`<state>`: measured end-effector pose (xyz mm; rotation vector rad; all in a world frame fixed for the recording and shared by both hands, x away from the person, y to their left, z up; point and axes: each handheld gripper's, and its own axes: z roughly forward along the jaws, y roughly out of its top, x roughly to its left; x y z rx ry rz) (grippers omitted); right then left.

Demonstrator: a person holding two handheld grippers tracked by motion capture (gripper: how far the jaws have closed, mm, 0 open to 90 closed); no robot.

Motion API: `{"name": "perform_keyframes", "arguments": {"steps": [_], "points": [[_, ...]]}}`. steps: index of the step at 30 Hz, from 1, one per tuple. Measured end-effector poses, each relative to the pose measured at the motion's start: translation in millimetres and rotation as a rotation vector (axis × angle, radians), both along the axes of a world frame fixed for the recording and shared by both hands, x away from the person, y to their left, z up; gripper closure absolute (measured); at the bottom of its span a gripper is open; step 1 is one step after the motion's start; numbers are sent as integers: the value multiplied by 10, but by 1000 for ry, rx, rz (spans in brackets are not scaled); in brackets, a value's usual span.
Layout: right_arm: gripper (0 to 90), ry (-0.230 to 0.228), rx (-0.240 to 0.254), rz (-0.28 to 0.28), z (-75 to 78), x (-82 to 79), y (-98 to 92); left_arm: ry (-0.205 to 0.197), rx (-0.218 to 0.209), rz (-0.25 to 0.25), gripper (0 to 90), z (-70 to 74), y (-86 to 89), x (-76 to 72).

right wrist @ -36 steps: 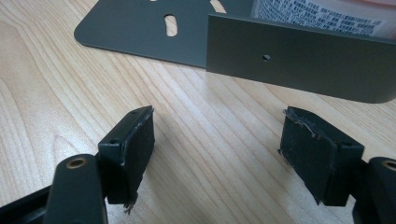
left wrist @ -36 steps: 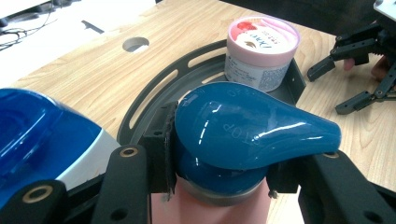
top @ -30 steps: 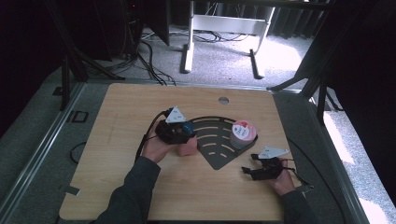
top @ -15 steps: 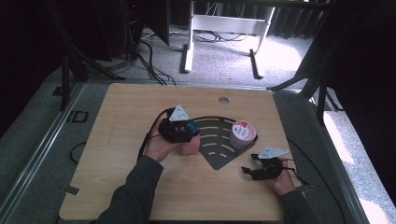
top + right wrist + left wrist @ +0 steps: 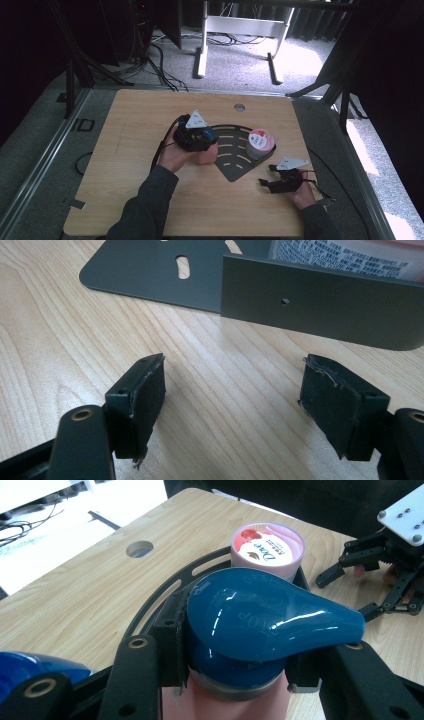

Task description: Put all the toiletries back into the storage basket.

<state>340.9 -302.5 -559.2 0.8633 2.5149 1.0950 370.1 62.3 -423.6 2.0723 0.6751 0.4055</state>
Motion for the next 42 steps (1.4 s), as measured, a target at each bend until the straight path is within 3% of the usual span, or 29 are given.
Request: {"name": "perform_keyframes", "arguments": {"steps": [21,42], "points": [[259,-1,-1,1,-1,1,-1,1,2,9,528,49,-193,68],[259,-1,-1,1,0,1,-1,9,5,23,528,10,-331,140]]}}
